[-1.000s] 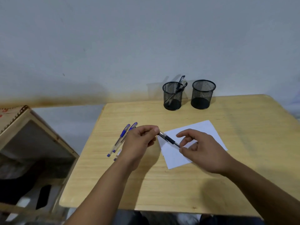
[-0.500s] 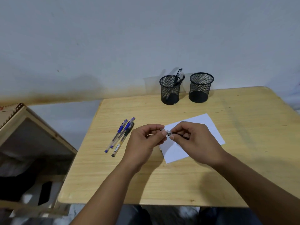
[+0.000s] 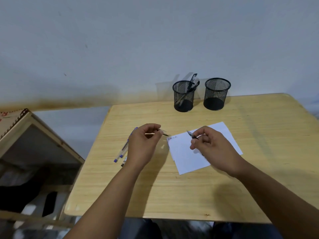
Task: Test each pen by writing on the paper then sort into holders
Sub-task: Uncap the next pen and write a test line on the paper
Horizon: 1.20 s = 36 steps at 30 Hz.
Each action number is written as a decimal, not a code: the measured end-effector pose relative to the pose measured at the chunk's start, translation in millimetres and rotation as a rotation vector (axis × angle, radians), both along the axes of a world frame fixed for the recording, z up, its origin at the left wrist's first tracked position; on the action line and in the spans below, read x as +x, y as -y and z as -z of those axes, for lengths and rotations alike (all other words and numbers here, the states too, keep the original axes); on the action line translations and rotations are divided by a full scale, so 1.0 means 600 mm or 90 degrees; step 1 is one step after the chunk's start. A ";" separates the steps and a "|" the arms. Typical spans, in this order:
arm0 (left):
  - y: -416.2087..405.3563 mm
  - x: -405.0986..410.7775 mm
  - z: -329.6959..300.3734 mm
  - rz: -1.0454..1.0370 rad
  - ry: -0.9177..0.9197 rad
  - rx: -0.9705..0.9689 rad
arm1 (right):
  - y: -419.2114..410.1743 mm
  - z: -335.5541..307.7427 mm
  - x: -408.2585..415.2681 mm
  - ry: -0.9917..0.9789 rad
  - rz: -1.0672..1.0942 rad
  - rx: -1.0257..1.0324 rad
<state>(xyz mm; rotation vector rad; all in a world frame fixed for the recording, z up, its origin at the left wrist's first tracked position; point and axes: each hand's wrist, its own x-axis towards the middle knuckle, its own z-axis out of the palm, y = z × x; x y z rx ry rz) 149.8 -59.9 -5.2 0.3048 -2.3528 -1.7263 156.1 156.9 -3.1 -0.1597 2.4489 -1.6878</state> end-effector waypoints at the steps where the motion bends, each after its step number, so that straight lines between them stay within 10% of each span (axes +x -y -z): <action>1: 0.005 -0.006 0.009 -0.015 0.003 -0.035 | -0.001 0.000 0.001 0.029 0.003 -0.033; 17: 0.000 -0.008 0.065 -0.028 0.006 -0.357 | -0.002 0.036 -0.001 0.151 0.087 -0.341; 36: -0.020 0.042 0.104 0.187 -0.013 -0.503 | 0.022 0.056 -0.010 -0.023 0.140 -0.196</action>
